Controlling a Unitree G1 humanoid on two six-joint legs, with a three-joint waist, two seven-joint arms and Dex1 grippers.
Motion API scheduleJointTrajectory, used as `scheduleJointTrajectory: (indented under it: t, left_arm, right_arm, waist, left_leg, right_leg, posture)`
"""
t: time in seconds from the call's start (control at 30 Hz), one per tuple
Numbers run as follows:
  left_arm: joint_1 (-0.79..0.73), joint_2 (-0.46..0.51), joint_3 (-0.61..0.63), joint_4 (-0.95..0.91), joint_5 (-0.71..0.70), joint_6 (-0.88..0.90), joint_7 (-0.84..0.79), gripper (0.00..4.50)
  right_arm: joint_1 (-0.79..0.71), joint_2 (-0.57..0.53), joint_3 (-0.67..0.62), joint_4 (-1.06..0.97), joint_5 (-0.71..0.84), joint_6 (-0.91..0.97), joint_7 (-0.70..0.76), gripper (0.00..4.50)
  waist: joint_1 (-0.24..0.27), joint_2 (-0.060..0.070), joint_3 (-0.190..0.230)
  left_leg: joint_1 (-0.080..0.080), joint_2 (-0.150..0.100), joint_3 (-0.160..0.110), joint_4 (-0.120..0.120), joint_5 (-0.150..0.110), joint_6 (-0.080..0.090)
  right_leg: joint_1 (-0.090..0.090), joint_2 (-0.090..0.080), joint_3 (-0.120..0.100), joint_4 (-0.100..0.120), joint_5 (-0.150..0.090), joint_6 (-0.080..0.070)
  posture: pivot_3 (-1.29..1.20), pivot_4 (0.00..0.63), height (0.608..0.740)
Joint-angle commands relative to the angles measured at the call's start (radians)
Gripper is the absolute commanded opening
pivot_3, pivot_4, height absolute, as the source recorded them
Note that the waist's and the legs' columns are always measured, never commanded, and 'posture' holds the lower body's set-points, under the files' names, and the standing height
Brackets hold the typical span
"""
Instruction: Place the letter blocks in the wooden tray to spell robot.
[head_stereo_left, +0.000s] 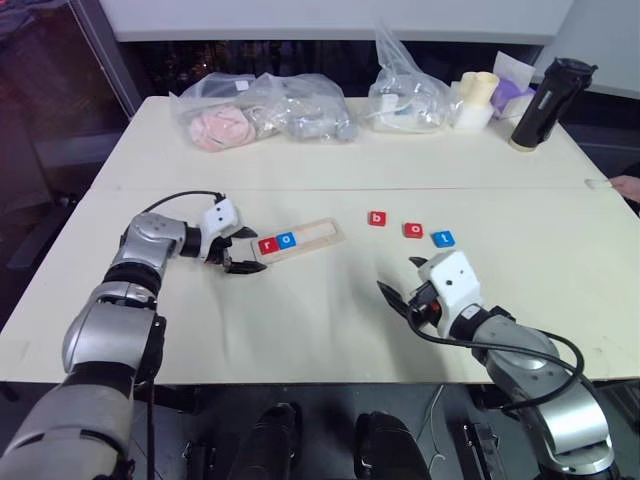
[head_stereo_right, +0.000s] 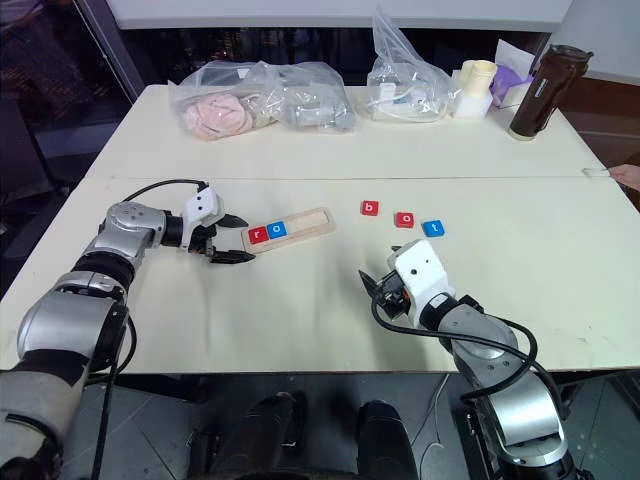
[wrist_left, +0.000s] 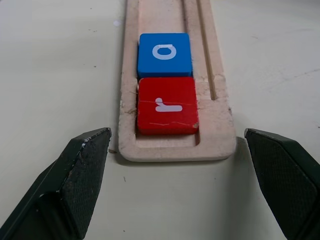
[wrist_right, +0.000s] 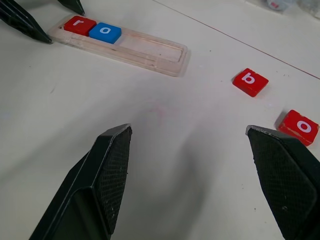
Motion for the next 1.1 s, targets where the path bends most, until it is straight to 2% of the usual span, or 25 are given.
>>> scheduleJointTrajectory:
  t: [0.03, 0.73, 0.83, 0.87, 0.9, 1.1]
  left_arm:
    - [-0.032, -0.004, 0.021, 0.0, 0.014, -0.005, 0.031, 4.5]
    - [-0.018, -0.042, -0.051, 0.05, 0.175, 0.055, 0.066, 4.5]
    - [-0.013, -0.042, -0.058, 0.05, 0.188, 0.044, 0.067, 3.65]
    - [-0.012, -0.043, -0.057, 0.05, 0.188, 0.044, 0.062, 3.24]
    - [-0.012, -0.043, -0.057, 0.05, 0.189, 0.043, 0.059, 3.11]
    - [-0.012, -0.06, -0.054, 0.035, 0.178, 0.004, -0.006, 3.11]
  right_arm:
    - [-0.007, 0.002, -0.011, -0.05, 0.002, -0.001, -0.014, 3.68]
    - [0.021, -0.018, -0.027, -0.1, -0.006, 0.042, -0.049, 3.68]
    - [0.019, -0.019, -0.028, -0.1, -0.005, 0.043, -0.052, 3.74]
    - [0.02, -0.019, -0.029, -0.1, -0.005, 0.044, -0.052, 3.74]
    - [0.02, -0.02, -0.029, -0.101, -0.004, 0.044, -0.053, 3.74]
    - [0.016, -0.02, -0.027, -0.096, -0.003, 0.044, -0.056, 3.74]
  waist:
    - [0.0, 0.0, 0.0]
    - [0.0, 0.001, -0.006]
    - [0.001, 0.002, -0.007]
    - [0.001, 0.001, -0.007]
    - [0.0, 0.002, -0.007]
    - [0.001, 0.002, -0.008]
  left_leg:
    - [0.0, 0.0, 0.0, 0.0, 0.0, 0.0]
    - [0.005, 0.0, 0.0, 0.002, 0.0, 0.0]
    - [0.005, 0.0, 0.0, 0.002, 0.0, 0.0]
    - [0.005, 0.0, 0.0, 0.002, 0.0, 0.0]
    - [0.006, 0.0, 0.0, 0.002, 0.0, 0.0]
    - [0.006, 0.0, 0.0, 0.002, 0.0, 0.0]
  right_leg:
    - [0.0, 0.0, 0.0, 0.0, 0.0, 0.0]
    - [0.006, 0.0, 0.0, 0.001, 0.0, 0.004]
    - [0.006, -0.001, 0.0, 0.001, 0.0, 0.004]
    - [0.006, -0.001, 0.0, 0.001, 0.0, 0.004]
    - [0.007, -0.001, 0.0, 0.001, 0.0, 0.004]
    - [0.007, -0.001, 0.0, 0.001, 0.0, 0.004]
  posture:
    - [0.0, 0.15, 0.725]
    - [0.0, 0.15, 0.725]
    - [0.0, 0.15, 0.725]
    - [0.0, 0.15, 0.725]
    - [0.0, 0.15, 0.725]
    - [0.0, 0.15, 0.725]
